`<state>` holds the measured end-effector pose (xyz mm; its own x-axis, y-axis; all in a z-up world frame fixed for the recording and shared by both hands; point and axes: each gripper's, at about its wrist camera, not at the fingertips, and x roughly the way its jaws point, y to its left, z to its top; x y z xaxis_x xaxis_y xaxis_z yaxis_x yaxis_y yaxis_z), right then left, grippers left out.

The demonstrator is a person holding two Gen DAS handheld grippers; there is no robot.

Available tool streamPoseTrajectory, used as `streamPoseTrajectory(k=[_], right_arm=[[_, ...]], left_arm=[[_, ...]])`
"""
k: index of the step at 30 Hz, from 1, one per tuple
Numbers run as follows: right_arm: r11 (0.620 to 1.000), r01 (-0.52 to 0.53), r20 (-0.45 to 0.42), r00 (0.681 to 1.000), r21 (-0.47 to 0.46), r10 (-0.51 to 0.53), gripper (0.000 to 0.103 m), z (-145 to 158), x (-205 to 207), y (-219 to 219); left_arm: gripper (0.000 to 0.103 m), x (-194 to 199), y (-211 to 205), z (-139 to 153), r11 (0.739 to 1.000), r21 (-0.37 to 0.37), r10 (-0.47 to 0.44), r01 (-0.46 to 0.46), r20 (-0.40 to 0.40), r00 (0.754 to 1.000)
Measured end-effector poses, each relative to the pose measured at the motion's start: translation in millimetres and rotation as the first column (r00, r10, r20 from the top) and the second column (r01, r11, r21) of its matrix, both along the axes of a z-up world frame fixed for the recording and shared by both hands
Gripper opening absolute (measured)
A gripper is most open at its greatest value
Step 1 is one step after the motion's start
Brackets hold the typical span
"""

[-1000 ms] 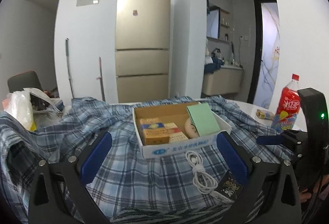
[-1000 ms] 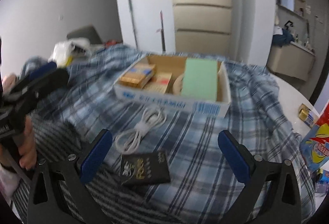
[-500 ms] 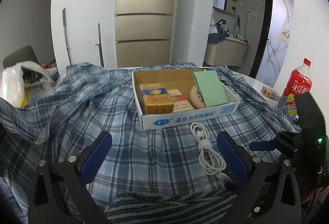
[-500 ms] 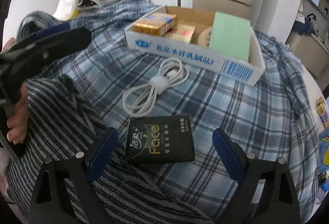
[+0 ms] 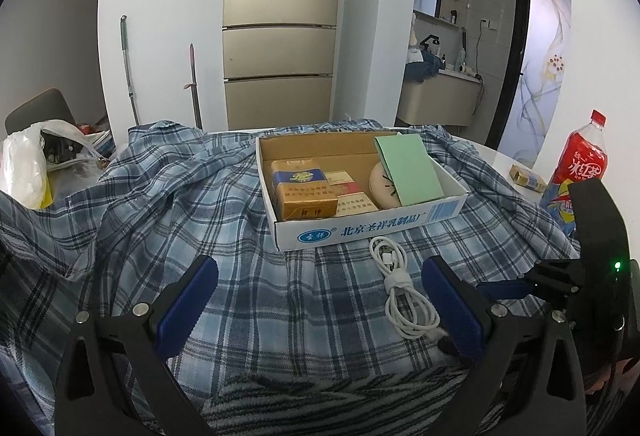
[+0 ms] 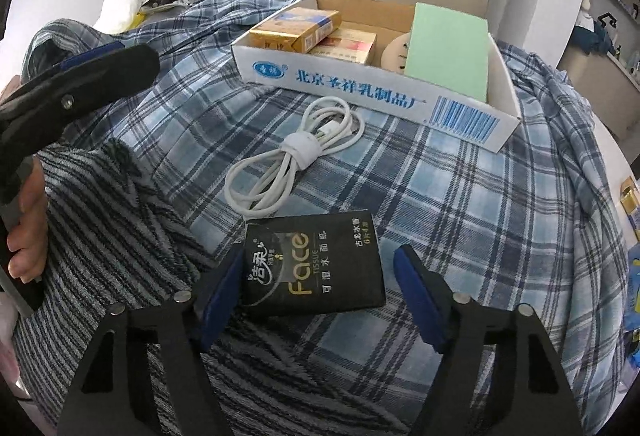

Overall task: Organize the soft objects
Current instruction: 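Grasp the black Face tissue pack with the right tool, then grasp the coiled white cable with the left tool while the right tool holds the tissue pack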

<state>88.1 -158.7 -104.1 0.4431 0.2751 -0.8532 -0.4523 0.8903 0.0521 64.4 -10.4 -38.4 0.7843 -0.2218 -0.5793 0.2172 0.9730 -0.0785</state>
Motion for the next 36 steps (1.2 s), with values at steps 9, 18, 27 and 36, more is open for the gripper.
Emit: streamPoseTrajectory(k=[9,18,27,36], right_arm=[[0.999,0.036,0.017,0.999,0.027,-0.036,0.062,7,2,-6],[0.947,0.276,0.212,0.928,0.164,-0.307,0.062,46,-1,-56],[0.905,0.381,0.352,0.834,0.189,-0.425,0.062,69,-4,-81],[0.903,0.391,0.316,0.847,0.176,-0.428,0.062,61,6,-86]], left_arm=[[0.103,-2,-7,2,0.999,0.035,-0.024,0.024,-0.012,1.0],[0.098,13,-24,7,0.996,0.045,-0.063,0.07,-0.15,0.987],[0.069,47,-52,-11,0.996,0.029,-0.071,0.085,-0.314,0.947],[0.048,80,-72,-52,0.994,-0.028,-0.108,0.107,-0.462,0.88]])
